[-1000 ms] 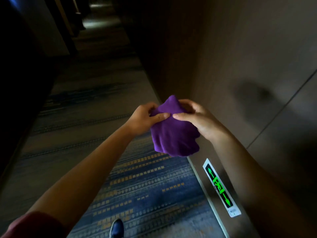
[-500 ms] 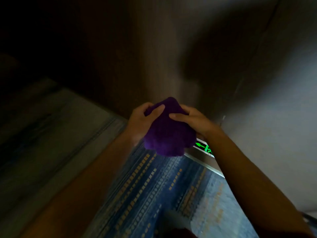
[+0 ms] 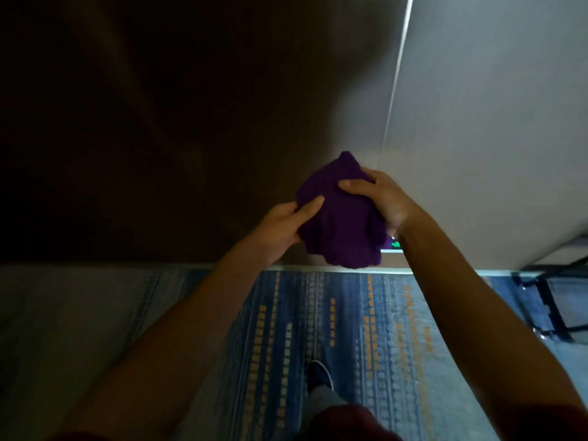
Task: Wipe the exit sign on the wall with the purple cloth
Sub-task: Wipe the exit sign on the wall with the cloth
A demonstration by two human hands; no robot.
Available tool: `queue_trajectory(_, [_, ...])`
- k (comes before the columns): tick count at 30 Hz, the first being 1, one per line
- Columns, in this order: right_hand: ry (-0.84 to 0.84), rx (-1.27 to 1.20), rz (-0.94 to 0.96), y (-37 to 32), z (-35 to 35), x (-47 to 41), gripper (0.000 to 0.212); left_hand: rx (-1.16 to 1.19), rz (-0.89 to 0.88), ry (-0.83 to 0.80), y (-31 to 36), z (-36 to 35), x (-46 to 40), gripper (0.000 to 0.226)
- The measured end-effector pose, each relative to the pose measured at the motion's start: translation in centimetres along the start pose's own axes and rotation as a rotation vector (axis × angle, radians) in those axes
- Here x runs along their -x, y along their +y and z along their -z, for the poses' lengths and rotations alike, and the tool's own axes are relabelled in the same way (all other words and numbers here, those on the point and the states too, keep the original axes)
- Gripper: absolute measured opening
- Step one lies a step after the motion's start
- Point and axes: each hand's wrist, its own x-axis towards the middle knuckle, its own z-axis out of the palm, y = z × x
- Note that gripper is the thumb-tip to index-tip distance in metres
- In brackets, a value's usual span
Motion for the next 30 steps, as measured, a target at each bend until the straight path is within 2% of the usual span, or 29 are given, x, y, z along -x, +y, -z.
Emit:
queue_trajectory(5, [0.24, -0.045, 0.065, 0.7, 1.8, 1.0, 0.029, -0.226, -0.139, -0.08, 2.5, -1.9, -4.2, 0.024])
queue_trajectory(8, [0.319, -0.137, 0.075, 2.5, 4.2, 3.3, 0.031, -0.391, -0.192, -0.252, 2.6, -4.0, -6.5, 0.034])
queue_trajectory(11, [0.367, -0.182, -0.02, 4.7, 5.6, 5.5, 0.03, -0.562, -0.234, -0.466, 1.5, -5.6, -9.2, 0.036])
queue_trajectory(15, [0.442, -0.152, -0.095, 7.3, 6.5, 6.5, 0.022, -0.653, -0.325, -0.566, -0.5, -7.3, -12.7, 0.026])
queue_trajectory(19, [0.654, -0.196, 0.013, 10.1, 6.7, 5.6, 0.024, -0.774, -0.43, -0.671, -2.2, -8.6, -16.7, 0.008])
queue_trajectory(23, [0.921, -0.164, 0.101, 14.3, 7.4, 2.0, 0.035, -0.992, -0.659, -0.694, -5.2, -8.3, -22.4, 0.033])
queue_trajectory(27, [1.263, -0.12, 0.126, 22.0, 9.6, -1.3, 0.025, -0.861, -0.93, -0.655, -11.5, -4.9, -27.3, 0.027])
queue_trajectory(30, [1.491, -0.181, 0.141, 28.5, 11.0, -3.7, 0.022, -0.844, -1.032, -0.734, -16.6, -3.5, -30.6, 0.019])
